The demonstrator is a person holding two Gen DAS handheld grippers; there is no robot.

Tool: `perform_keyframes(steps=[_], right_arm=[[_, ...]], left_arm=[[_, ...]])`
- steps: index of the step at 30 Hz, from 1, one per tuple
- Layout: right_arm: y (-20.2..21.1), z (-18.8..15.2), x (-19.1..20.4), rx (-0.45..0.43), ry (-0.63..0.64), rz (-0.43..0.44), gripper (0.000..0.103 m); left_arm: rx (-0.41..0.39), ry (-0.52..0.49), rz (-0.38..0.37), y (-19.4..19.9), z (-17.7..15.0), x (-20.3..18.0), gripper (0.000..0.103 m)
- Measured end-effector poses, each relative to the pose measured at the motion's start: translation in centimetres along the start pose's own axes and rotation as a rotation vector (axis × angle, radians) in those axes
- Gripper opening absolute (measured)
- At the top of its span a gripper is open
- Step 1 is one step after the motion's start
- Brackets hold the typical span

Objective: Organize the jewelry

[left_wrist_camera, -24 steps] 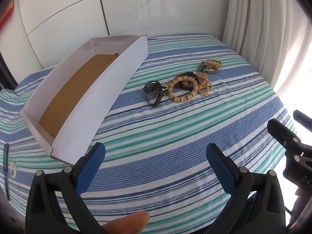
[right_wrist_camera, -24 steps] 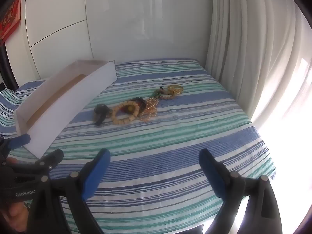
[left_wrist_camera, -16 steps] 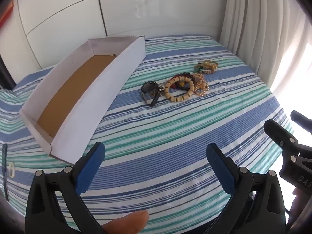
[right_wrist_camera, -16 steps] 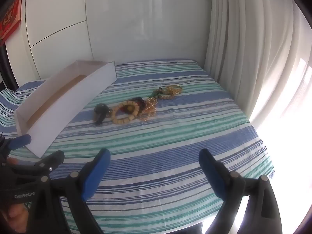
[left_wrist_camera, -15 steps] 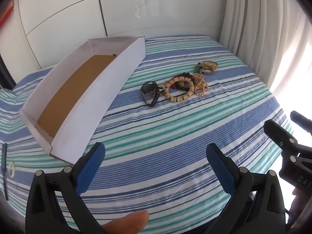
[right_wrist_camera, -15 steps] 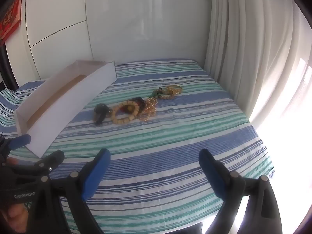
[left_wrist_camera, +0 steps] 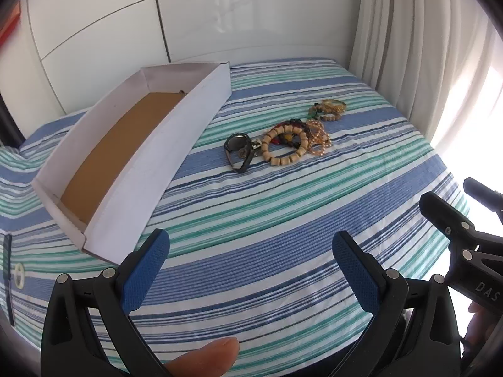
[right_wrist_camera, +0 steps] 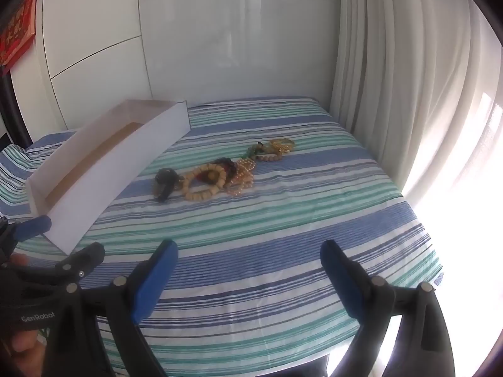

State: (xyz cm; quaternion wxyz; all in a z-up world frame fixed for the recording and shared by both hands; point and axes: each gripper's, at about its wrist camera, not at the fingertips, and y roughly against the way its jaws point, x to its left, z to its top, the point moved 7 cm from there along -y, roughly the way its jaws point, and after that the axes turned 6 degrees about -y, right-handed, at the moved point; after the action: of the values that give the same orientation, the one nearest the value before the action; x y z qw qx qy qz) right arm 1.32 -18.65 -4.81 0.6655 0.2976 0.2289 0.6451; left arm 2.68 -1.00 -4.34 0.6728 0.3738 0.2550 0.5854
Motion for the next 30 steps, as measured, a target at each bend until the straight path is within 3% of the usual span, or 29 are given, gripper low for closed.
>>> perform_keyframes(steps=[30], right_arm=[[1.2,0.2,-0.3,-0.020,-0.020,0.002,0.094]], left_arm=[[0.001,-0.035,-0.022,0.5,-0.1,-0.9,0.103]])
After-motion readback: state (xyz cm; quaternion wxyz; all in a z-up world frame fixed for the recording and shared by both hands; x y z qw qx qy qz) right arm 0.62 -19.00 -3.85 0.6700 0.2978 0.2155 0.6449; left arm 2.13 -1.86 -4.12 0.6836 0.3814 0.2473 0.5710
